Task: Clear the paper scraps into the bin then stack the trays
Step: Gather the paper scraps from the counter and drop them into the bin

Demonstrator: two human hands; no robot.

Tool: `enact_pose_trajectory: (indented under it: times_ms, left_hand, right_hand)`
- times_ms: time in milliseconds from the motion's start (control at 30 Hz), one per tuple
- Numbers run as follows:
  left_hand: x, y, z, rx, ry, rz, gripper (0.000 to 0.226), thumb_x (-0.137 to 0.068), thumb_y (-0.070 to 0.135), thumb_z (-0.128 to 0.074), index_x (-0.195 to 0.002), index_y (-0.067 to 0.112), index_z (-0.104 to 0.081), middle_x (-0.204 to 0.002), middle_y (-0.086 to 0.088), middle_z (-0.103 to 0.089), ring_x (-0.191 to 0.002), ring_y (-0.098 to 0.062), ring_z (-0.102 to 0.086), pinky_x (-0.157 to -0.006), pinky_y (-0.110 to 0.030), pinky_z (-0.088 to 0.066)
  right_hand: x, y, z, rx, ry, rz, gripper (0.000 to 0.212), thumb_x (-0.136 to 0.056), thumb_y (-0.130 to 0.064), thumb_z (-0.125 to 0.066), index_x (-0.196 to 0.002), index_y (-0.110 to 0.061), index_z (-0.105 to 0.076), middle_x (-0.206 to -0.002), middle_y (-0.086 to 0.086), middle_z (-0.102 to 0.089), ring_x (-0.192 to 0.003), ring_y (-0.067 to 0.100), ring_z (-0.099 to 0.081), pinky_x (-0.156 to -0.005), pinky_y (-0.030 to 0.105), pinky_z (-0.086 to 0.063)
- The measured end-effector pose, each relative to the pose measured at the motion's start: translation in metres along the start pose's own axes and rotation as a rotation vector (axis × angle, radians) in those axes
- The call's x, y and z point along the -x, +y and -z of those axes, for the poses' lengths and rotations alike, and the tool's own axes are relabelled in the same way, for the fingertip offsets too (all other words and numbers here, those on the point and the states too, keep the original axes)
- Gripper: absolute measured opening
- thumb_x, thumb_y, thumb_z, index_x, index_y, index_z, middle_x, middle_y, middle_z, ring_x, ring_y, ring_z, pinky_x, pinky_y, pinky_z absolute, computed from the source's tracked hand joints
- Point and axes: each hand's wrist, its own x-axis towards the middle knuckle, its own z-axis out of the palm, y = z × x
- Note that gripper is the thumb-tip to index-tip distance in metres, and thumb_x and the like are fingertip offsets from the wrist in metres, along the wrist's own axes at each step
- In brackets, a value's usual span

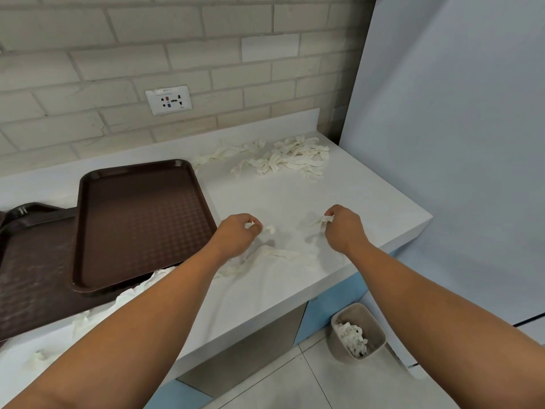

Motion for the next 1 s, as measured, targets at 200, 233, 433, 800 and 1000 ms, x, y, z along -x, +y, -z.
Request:
enact_pose_trajectory:
  times_ms: [200,233,433,800,1000]
  left_hand:
    - [0.003,0.035,-0.022,0.102,0.094,0.044,0.043,-0.095,0.056,-0.052,-0.089,0.017,-0.068,-0.078,0.003,-0.064,-0.064,-0.017,-0.054,-0.056,-0.028,-0.041]
    - [0.003,0.044,-0.026,0.138,0.102,0.044,0.047,-0.095,0.057,-0.051,-0.086,0.015,-0.068,-0.077,0.003,-0.067,-0.061,-0.018,-0.054,-0.056,-0.028,-0.042]
    - [0.001,0.100,-0.071,0.400,0.037,0.022,0.023,-0.097,0.031,-0.059,-0.098,0.010,-0.068,-0.072,0.002,-0.066,-0.055,-0.017,-0.060,-0.052,-0.024,-0.052]
    - [-0.013,0.137,-0.221,0.523,-0.354,0.085,0.013,-0.094,0.010,-0.065,-0.105,0.015,-0.070,-0.107,-0.011,-0.070,-0.072,-0.022,-0.066,-0.062,-0.028,-0.054]
    - [-0.016,0.125,-0.302,0.232,-0.413,0.109,0.049,-0.090,0.052,-0.065,-0.073,0.008,-0.054,-0.063,-0.006,-0.046,-0.049,-0.016,-0.037,-0.046,-0.024,-0.032]
  right_hand:
    - [-0.003,0.012,0.025,-0.468,0.005,-0.124,0.025,-0.092,-0.013,-0.045,-0.090,-0.007,-0.068,-0.094,0.009,-0.066,-0.084,0.025,-0.058,-0.074,0.030,-0.045]
    - [-0.002,0.014,0.030,-0.580,-0.022,-0.188,0.023,-0.087,-0.021,-0.046,-0.079,-0.009,-0.065,-0.086,0.010,-0.065,-0.076,0.024,-0.056,-0.069,0.031,-0.044]
    - [0.006,0.050,0.059,-0.654,0.067,-0.187,0.043,-0.090,-0.036,-0.060,-0.061,-0.014,-0.038,-0.059,0.003,-0.041,-0.053,0.018,-0.041,-0.055,0.028,-0.033]
    - [0.028,0.185,0.098,-0.734,0.113,-0.283,0.032,-0.090,-0.020,-0.069,-0.068,-0.009,-0.049,-0.058,0.014,-0.057,-0.042,0.022,-0.054,-0.042,0.027,-0.045]
    - [0.033,0.256,0.085,-0.751,0.236,-0.483,0.051,-0.088,-0.045,-0.064,-0.056,-0.025,-0.031,-0.056,0.003,-0.033,-0.048,0.016,-0.030,-0.046,0.027,-0.027]
